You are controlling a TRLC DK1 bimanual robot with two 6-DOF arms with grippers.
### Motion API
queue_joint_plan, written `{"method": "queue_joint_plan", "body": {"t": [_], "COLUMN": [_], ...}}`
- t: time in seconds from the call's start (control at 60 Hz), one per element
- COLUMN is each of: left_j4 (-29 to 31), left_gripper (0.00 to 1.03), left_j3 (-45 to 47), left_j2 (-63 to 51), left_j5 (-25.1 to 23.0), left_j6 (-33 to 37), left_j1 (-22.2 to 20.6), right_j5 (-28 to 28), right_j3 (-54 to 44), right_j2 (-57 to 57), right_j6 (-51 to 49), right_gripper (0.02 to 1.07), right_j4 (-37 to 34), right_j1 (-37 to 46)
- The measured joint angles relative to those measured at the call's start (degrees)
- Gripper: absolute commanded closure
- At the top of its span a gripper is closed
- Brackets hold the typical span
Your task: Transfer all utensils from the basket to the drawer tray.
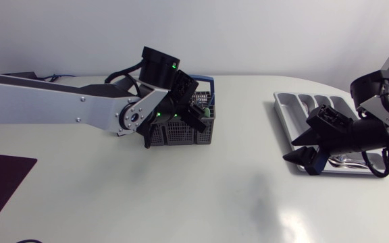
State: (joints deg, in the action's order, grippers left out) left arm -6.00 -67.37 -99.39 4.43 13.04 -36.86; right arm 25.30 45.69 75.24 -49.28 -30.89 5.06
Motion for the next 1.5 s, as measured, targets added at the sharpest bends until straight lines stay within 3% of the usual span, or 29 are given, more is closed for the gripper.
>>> {"method": "queue_joint_plan", "body": {"t": [0.683,1.2,1.5], "left_j4": [-7.7,-9.5,-8.9], "left_gripper": [1.00,1.00,1.00], "left_j3": [-2.1,-1.9,-1.7], "left_j2": [-6.4,-5.8,0.2], "left_j5": [1.9,2.1,2.1], "left_j6": [-1.1,-1.8,-2.6], "left_j1": [0.1,0.1,0.1], "right_j5": [0.0,-1.2,-1.5], "right_j3": [-4.7,-6.5,-7.8], "right_j2": [-1.3,-3.0,-3.3], "right_j6": [1.3,1.5,1.7], "right_gripper": [0.34,0.34,0.34], "right_j4": [2.7,2.9,3.4], "right_j1": [-2.5,-4.2,-5.7]}}
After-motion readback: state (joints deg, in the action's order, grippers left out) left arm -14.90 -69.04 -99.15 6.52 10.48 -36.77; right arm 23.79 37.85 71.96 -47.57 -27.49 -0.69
